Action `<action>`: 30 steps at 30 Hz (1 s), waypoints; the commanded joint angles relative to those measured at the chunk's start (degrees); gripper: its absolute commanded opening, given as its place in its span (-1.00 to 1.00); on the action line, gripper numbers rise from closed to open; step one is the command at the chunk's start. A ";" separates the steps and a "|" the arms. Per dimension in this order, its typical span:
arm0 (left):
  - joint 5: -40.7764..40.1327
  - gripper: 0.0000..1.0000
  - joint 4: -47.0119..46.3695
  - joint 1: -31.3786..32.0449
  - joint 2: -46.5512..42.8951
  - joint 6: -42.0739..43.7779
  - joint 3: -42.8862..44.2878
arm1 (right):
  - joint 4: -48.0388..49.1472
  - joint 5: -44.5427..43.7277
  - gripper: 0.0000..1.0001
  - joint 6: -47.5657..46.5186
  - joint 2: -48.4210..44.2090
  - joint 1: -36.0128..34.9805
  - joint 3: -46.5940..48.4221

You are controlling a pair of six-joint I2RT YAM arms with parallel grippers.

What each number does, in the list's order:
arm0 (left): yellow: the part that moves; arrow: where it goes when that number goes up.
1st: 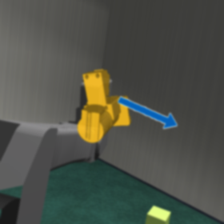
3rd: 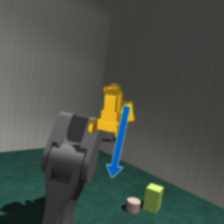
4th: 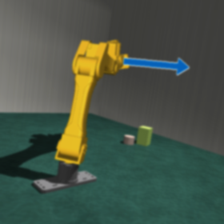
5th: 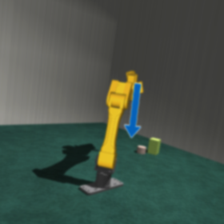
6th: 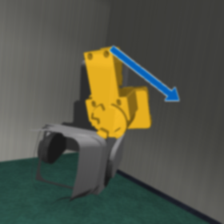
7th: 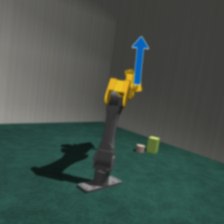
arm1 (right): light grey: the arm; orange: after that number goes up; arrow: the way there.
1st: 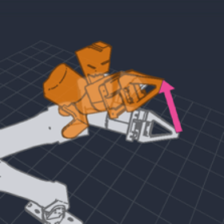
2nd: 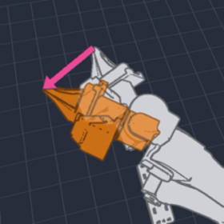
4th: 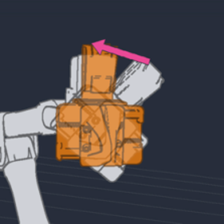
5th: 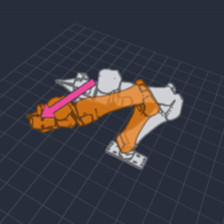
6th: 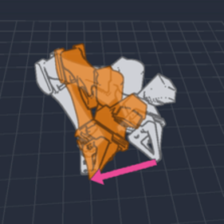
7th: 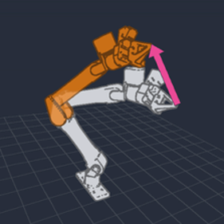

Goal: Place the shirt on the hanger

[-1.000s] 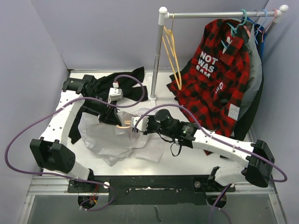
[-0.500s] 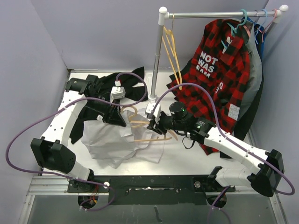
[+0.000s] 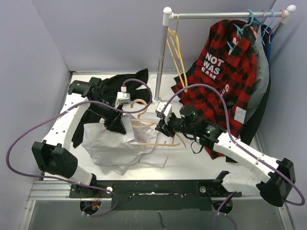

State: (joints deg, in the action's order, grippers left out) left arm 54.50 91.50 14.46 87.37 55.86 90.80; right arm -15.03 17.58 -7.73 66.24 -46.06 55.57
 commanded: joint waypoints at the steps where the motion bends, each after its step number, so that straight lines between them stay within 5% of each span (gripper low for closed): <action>1: -0.80 -0.16 7.37 1.12 0.17 -2.28 -1.12 | 10.57 -9.11 -1.00 3.53 -3.04 0.71 -1.51; 5: -1.13 0.04 7.37 2.15 1.23 -4.86 -1.38 | 13.29 -9.37 -1.00 4.08 -2.73 -0.07 -2.23; 13: 4.72 -0.11 7.29 5.74 0.95 -5.33 -0.24 | 14.87 -12.40 -1.00 2.87 4.74 -6.48 2.10; 21: 3.93 -0.99 7.37 8.80 0.17 -6.02 -2.30 | 17.87 -15.34 -1.00 2.66 6.96 -7.20 3.22; 26: 2.13 -1.00 6.51 8.94 -3.48 -3.42 -2.91 | 18.21 -17.46 -1.00 2.57 6.75 -7.20 2.86; 30: -1.52 -1.00 -0.96 9.01 -7.91 -9.32 -3.99 | 18.75 -19.48 -1.00 3.06 6.45 -7.20 1.82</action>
State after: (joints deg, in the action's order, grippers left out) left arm 48.77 88.03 19.64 86.96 48.03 87.55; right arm -8.88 6.33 -7.05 72.77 -54.02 54.33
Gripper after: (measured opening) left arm 0.441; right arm 0.145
